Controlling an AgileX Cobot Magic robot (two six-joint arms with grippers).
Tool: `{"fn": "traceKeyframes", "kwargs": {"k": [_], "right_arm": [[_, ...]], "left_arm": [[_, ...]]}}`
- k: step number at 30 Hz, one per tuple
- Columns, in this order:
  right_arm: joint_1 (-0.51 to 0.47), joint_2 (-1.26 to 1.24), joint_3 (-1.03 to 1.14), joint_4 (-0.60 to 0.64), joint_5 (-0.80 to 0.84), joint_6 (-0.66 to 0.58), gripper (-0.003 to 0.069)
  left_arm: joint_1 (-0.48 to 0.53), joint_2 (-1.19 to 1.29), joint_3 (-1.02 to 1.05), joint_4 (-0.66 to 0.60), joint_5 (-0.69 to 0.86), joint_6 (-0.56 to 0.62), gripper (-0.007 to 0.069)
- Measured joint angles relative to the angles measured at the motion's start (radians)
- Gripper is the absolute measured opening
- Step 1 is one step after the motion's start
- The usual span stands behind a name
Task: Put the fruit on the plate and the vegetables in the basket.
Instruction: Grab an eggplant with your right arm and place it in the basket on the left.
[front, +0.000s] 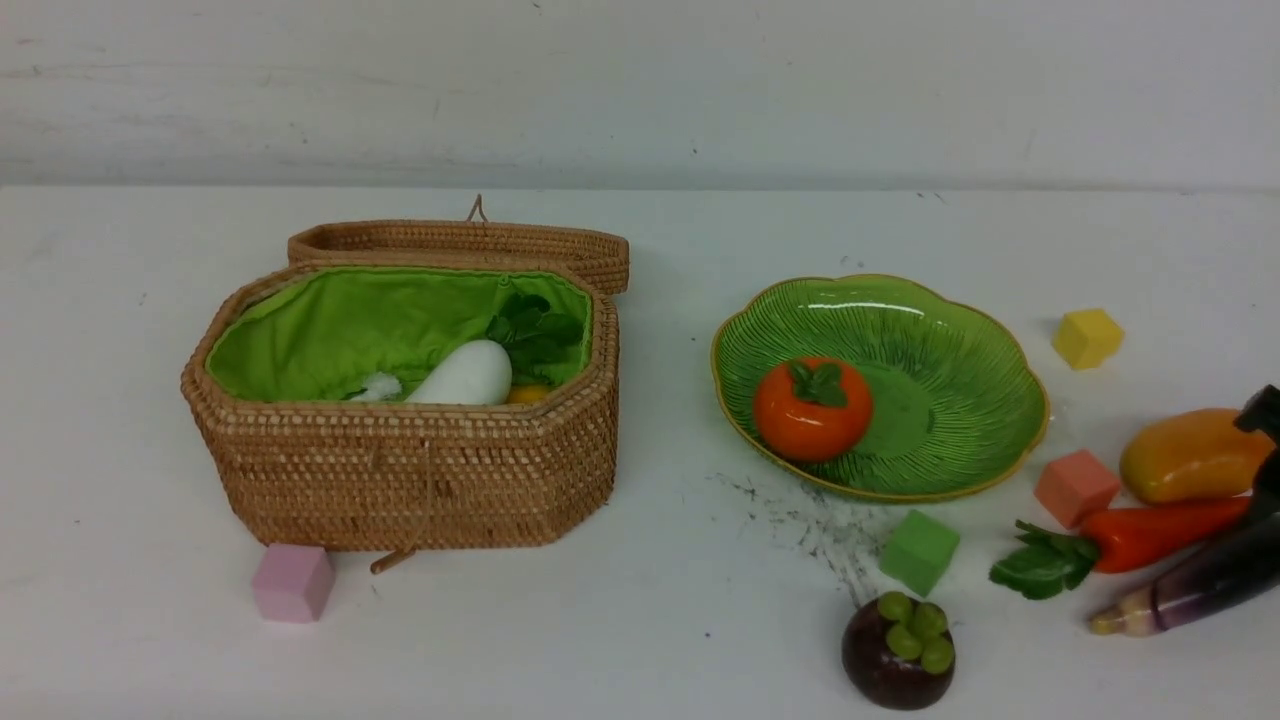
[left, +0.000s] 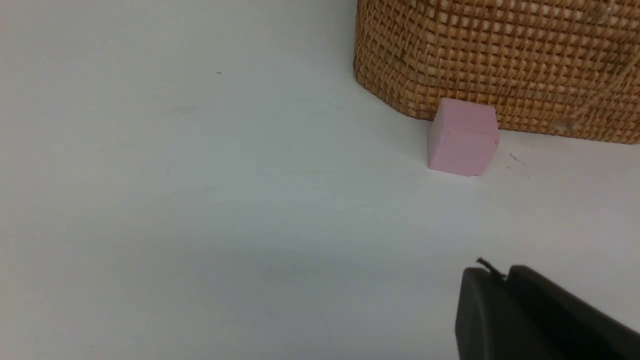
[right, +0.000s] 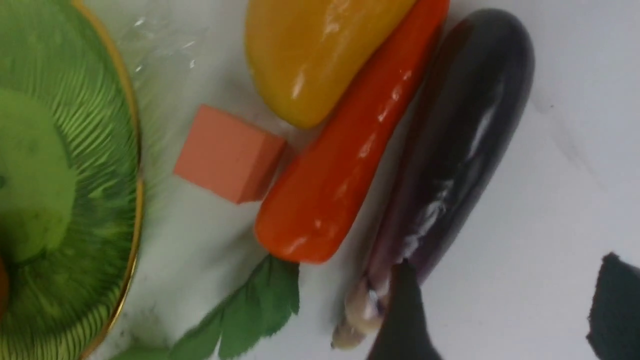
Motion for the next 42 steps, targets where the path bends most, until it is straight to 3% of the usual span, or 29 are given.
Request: {"fn": "traceKeyframes", "kwargs": {"k": [19, 24, 28, 33, 36, 42], "right_arm": [[-0.026, 0.232, -0.006, 0.024, -0.166, 0.0, 0.0494], [-0.026, 0.271, -0.008, 0.024, -0.14, -0.04, 0.0406], [-0.026, 0.234, -0.007, 0.024, -0.095, -0.068, 0.0407], [-0.026, 0.069, -0.007, 0.039, -0.079, -0.155, 0.0407], [-0.014, -0.074, -0.007, 0.113, -0.083, -0.261, 0.0407], [0.134, -0.198, -0.105, 0.282, -0.064, -0.508, 0.0407]], "left_arm": [[0.0, 0.0, 0.0, 0.0, 0.0, 0.0, 0.006], [0.0, 0.0, 0.0, 0.0, 0.0, 0.0, 0.0064], [0.0, 0.0, 0.0, 0.0, 0.0, 0.0, 0.0071], [0.0, 0.0, 0.0, 0.0, 0.0, 0.0, 0.0071], [0.0, 0.0, 0.0, 0.0, 0.0, 0.0, 0.0075], [0.0, 0.0, 0.0, 0.0, 0.0, 0.0, 0.008]]}}
